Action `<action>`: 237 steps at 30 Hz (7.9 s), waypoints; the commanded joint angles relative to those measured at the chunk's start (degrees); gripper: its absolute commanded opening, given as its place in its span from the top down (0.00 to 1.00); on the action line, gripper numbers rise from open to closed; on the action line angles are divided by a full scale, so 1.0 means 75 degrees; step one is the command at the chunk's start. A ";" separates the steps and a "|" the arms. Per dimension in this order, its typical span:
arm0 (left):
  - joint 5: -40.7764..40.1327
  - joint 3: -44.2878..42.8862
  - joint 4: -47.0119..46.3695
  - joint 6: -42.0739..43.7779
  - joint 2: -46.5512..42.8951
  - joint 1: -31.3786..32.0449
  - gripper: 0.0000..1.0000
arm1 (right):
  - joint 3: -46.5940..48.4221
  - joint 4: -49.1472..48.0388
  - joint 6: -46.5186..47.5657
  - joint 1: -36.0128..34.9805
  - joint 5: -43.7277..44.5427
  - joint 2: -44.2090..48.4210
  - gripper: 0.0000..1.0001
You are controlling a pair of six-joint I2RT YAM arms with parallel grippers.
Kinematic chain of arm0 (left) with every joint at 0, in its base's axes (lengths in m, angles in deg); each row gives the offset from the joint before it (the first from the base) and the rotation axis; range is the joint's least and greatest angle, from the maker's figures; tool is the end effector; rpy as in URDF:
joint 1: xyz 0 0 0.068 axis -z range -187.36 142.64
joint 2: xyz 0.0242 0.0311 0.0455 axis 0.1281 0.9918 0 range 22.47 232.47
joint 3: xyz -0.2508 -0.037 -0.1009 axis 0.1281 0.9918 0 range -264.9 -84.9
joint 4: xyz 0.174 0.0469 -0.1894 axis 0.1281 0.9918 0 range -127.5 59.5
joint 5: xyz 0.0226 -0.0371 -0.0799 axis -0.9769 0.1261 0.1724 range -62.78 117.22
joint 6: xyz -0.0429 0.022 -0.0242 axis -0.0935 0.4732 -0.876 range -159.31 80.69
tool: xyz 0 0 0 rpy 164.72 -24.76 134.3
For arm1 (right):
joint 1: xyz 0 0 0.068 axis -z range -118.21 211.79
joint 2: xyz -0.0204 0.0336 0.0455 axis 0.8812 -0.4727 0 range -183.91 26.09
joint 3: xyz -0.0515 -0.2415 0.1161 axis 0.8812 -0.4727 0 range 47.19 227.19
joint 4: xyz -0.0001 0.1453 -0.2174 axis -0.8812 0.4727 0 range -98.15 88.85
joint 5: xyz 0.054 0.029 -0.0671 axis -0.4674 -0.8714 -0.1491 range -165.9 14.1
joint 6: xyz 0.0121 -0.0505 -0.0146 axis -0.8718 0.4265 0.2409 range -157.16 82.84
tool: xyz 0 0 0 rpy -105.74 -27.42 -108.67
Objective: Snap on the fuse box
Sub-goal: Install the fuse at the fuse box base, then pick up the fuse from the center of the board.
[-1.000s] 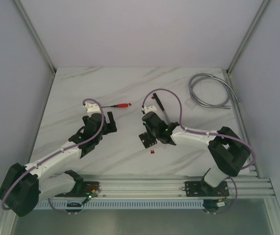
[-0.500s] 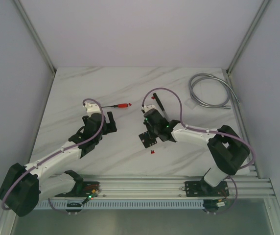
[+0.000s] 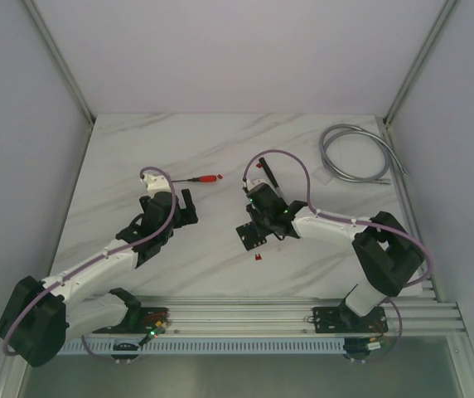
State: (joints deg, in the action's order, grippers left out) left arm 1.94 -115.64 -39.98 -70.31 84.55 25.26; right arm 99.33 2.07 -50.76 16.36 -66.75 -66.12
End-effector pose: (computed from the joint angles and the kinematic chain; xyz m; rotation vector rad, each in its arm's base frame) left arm 0.2018 -0.1111 0.2194 -0.2382 2.0170 -0.2434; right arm 0.2328 0.2282 0.1816 -0.6038 2.3758 0.2651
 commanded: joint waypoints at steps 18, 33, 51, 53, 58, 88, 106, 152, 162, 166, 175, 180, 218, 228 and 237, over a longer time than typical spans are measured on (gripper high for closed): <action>0.0146 0.0068 0.0051 0.0021 -0.0087 -0.0037 0.00 | 0.0692 0.0290 -0.0160 0.0186 -0.0165 0.0148 0.72; 0.0178 0.0054 0.0051 0.0019 -0.0077 -0.0037 0.00 | 0.0952 0.0432 -0.0190 0.0186 -0.0095 -0.0319 0.74; 0.0189 0.0041 0.0056 0.0021 -0.0030 -0.0036 0.00 | 0.1052 0.0531 -0.0278 0.0086 -0.0295 -0.0442 0.82; 0.0193 0.0044 0.0060 0.0021 -0.0030 -0.0031 0.00 | 0.1069 0.0568 -0.0283 0.0042 -0.0263 -0.0466 0.82; 0.0185 0.0032 0.0055 0.0021 -0.0034 -0.0035 0.00 | 0.1052 0.0659 -0.0338 0.0000 -0.0068 -0.0479 0.82; 0.0171 0.0091 0.0056 0.0032 -0.0178 -0.0037 0.00 | 0.0847 0.1903 -0.0377 0.0256 0.0042 -0.1459 1.00; 0.0176 0.0056 0.0050 0.0021 -0.0065 -0.0055 0.00 | 0.0659 0.2426 -0.0588 0.0417 0.0159 -0.2176 1.00; 0.2021 0.0501 0.0317 -0.0702 -0.1454 -0.0060 0.00 | 0.0661 0.2700 -0.2924 -0.1184 0.1104 0.0713 0.54; 0.2427 0.0806 0.0307 -0.0933 -0.1213 -0.0057 0.00 | -0.0260 0.2124 -0.3910 -0.2179 0.1175 0.0606 0.49; 0.2522 0.0816 0.0310 -0.0962 -0.1037 -0.0054 0.00 | -0.0446 0.1883 -0.3994 -0.2216 0.1218 0.0575 0.49; 0.2571 0.0777 0.0310 -0.0992 -0.0895 -0.0060 0.00 | -0.0350 0.1826 -0.3897 -0.2228 0.1479 0.0233 0.56; 0.2562 0.0771 0.0308 -0.0980 -0.0884 -0.0061 0.00 | -0.0290 0.1837 -0.3884 -0.2234 0.1575 0.0087 0.58; 0.2677 0.0766 0.0322 -0.0987 -0.0892 -0.0060 0.00 | 0.0112 0.2271 -0.4402 -0.2229 0.1827 -0.0353 0.58; 0.2726 0.0772 0.0329 -0.0993 -0.0940 -0.0057 0.00 | 0.0126 0.2169 -0.4812 -0.2228 0.1829 -0.0421 0.59; 0.2751 0.0783 0.0331 -0.1015 -0.0942 -0.0060 0.00 | 0.0069 0.2341 -0.4901 -0.2234 0.1888 -0.0412 0.68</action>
State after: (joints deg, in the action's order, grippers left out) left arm 21.46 -110.05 -37.68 -77.46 78.02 25.15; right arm 99.66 17.72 -85.56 -0.10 -53.92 -67.63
